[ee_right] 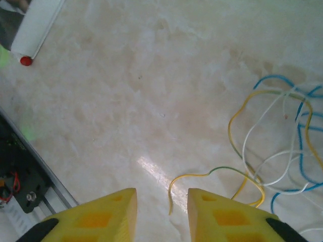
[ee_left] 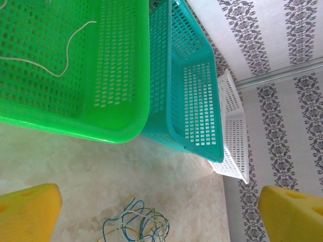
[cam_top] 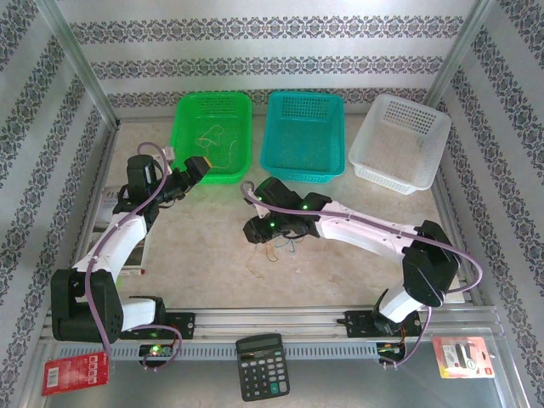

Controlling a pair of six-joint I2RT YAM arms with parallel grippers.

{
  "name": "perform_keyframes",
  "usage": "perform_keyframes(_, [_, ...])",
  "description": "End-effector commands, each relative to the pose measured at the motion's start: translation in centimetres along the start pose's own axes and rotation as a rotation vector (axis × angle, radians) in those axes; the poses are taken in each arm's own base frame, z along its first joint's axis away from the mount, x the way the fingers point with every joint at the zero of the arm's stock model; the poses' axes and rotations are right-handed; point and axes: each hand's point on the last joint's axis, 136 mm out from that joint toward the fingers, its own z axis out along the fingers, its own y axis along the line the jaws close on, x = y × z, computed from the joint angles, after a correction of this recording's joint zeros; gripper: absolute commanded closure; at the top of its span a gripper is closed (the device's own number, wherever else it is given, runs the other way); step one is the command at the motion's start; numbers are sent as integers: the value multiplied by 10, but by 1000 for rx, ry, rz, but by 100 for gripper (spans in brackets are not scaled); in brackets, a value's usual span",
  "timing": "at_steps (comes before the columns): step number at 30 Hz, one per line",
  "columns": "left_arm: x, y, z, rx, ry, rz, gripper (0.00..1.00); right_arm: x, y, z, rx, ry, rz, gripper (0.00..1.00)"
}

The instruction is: Untangle the cables

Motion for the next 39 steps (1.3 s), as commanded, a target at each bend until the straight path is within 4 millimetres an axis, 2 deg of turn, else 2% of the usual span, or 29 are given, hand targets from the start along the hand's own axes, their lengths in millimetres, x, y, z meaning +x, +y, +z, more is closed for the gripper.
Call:
perform_keyframes(1, [-4,-2,1,18,-24,5,0,17,-10,19,15,46,62,64])
perform_keyframes(7, [-6,-1,0,7,-31,5,0,35,-8,40,57,70,81,59])
perform_keyframes(12, [-7,2,-1,-6,-47,2,0,42,-21,55,143,76,116,58])
perform_keyframes(18, [-11,2,-3,-18,-66,3,0,46,-31,63,195,74,164,54])
perform_keyframes(25, [-14,-1,-4,-16,-78,6,0,45,-38,74,226,73,181,53])
perform_keyframes(39, [-18,-5,-5,-3,-90,1,0,29,-48,100,255,55,208,57])
